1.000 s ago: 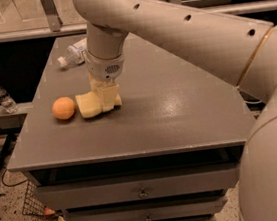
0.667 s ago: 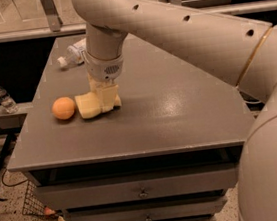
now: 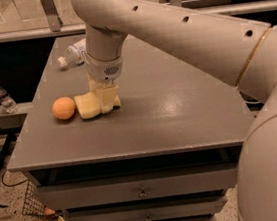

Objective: Move sponge near orange

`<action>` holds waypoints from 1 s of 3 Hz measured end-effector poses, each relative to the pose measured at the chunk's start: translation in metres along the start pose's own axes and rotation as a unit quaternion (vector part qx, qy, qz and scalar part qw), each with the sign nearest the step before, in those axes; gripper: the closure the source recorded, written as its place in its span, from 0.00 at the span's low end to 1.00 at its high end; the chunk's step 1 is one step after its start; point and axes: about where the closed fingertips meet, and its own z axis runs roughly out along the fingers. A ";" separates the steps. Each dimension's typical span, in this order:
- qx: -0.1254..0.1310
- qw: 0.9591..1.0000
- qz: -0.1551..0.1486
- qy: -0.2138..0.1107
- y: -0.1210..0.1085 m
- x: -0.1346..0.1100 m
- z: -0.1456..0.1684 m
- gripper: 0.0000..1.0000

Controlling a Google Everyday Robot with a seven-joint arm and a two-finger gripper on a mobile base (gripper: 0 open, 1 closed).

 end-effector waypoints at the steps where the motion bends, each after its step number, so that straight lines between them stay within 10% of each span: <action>1: -0.001 1.000 0.000 0.000 0.000 0.000 0.001 0.00; 3: 0.014 1.000 0.003 0.023 0.002 0.015 -0.022 0.00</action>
Offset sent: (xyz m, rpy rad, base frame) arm -0.0001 0.0006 -0.0011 -0.0003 0.0009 0.0010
